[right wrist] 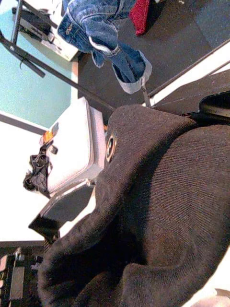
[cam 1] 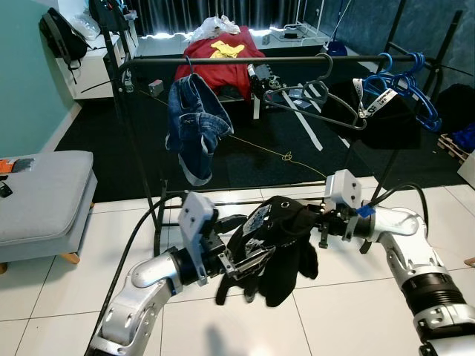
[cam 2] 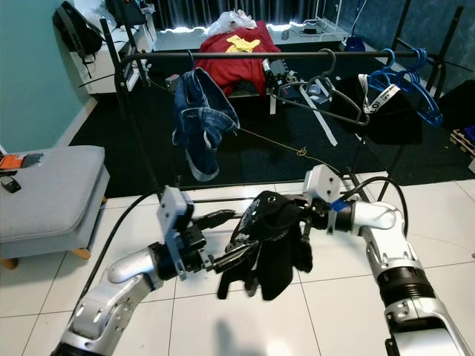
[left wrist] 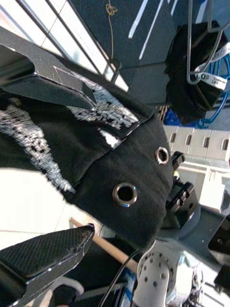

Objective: Hang hanger

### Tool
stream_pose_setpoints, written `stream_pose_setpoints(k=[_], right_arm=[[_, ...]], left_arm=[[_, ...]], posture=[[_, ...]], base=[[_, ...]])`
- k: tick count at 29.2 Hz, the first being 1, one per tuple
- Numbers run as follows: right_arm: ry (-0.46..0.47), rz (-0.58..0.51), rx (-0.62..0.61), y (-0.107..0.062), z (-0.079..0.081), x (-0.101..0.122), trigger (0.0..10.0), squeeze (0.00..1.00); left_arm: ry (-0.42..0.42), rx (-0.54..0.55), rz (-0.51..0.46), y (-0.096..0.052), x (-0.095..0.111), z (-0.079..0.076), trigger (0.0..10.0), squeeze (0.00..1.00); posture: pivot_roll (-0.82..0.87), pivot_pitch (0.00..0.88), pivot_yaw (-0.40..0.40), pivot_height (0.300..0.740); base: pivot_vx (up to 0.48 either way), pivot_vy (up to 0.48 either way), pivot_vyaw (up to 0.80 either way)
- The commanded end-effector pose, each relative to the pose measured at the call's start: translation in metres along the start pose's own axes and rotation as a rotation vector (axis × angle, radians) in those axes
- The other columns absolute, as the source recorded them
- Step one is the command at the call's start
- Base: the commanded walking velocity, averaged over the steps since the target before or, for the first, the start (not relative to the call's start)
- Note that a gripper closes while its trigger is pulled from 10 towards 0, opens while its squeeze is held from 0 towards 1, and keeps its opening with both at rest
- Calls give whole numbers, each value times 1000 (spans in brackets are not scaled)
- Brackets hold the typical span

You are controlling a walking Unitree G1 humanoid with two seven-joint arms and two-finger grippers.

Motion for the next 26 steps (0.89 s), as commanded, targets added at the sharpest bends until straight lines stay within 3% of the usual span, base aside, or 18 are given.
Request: stream_pose_setpoints(k=[1, 6, 21, 22, 26], right_arm=[[-8, -8, 13, 4, 3, 2, 0, 0], [-12, 42, 14, 8, 4, -5, 0, 0], [-1, 43, 29, 18, 10, -4, 0, 0], [0, 41, 31, 19, 11, -4, 0, 0], [0, 39, 31, 20, 11, -3, 0, 0]], left_arm=[[10, 0, 1, 3, -1, -1, 10000, 0], [11, -24, -29, 6, 8, -6, 10000, 0], [72, 11, 11, 15, -1, -2, 10000, 0], [85, 9, 32, 15, -5, -1, 7765, 0], [93, 6, 46, 14, -8, -1, 7765, 0]], posture=[[47, 89, 30, 740], [49, 87, 30, 740], [50, 81, 33, 740], [52, 80, 32, 740], [52, 80, 32, 740]], base=[[0, 0, 0], [0, 0, 0], [0, 0, 0], [0, 0, 0], [0, 0, 0]])
Point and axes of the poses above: a point about 5 cm out from each wrist's last joint towards the gripper, its own y axis pointing out of the wrist towards the gripper, its own x axis along the axis of the wrist's last joint, z = x × y, the point moved 6 cm from there along y, pointing out of the wrist towards the gripper, and after that the axes turned 2 degrees about y, right-handed, at the moved point
